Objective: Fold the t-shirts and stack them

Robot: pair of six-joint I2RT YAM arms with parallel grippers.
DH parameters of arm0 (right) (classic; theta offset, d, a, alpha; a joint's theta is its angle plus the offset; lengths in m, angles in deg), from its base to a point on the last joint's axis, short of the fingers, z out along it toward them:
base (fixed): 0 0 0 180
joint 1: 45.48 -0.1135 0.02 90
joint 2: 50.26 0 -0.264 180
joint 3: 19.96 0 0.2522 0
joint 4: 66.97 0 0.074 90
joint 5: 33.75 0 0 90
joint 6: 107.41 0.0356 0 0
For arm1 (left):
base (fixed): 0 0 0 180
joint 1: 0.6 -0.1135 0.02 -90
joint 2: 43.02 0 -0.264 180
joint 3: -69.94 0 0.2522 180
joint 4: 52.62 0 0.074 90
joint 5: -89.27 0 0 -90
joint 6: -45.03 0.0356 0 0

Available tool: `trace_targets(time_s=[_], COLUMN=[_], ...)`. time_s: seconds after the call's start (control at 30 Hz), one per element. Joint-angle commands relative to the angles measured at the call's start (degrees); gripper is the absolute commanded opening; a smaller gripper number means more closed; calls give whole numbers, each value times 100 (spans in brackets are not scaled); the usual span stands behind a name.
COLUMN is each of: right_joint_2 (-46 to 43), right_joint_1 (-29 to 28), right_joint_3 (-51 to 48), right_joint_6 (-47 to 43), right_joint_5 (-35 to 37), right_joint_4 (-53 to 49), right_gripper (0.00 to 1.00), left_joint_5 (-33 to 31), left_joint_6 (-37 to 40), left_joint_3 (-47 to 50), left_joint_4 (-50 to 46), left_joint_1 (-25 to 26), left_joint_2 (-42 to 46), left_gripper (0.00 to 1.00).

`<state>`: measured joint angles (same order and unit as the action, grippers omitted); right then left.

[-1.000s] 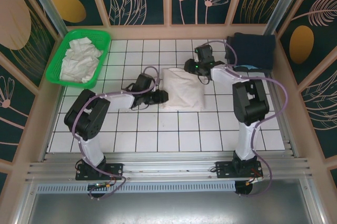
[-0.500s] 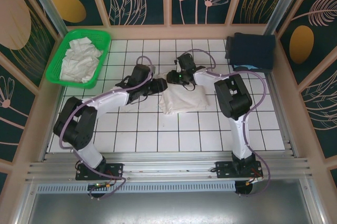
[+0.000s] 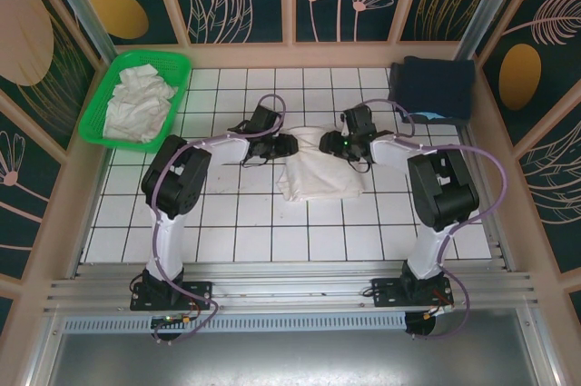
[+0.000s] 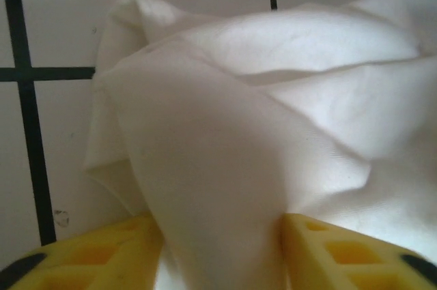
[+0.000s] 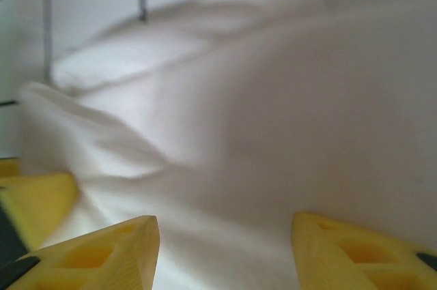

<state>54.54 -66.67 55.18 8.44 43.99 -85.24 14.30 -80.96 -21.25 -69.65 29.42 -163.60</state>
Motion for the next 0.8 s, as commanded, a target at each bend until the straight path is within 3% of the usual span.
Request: trace_targets(time_s=[0.0, 0.13, 0.27, 0.43, 0.57, 0.67, 0.77], right_joint_2=[230, 727, 1320, 1968, 1915, 1426, 648], right_joint_1=[240, 530, 556, 423, 30, -102, -207], right_joint_3=[-89, 312, 1141, 2762, 3570, 3204, 2031], right_joint_6=[-53, -336, -750, -1507, -1907, -1574, -935], right_joint_5=[323, 354, 304, -333, 950, 1287, 1165], right_joint_4=[28, -9, -70, -424, -1104, -1227, -747], right_gripper=[54, 54, 54, 53, 62, 64, 65], left_joint_5=[74, 116, 409, 859, 438, -151, -373], left_joint_6=[136, 99, -115, -697, -677, -275, 200], left_joint_3=[136, 773, 1286, 2041, 2464, 2119, 1174], left_joint_4=[-104, 118, 498, 1330, 1084, 388, -184], left_joint_1=[-131, -298, -304, -157, -180, -241, -327], left_joint_2=[76, 388, 679, 1234, 2098, 2468, 1958], left_gripper=[30, 20, 21, 25, 40, 54, 56])
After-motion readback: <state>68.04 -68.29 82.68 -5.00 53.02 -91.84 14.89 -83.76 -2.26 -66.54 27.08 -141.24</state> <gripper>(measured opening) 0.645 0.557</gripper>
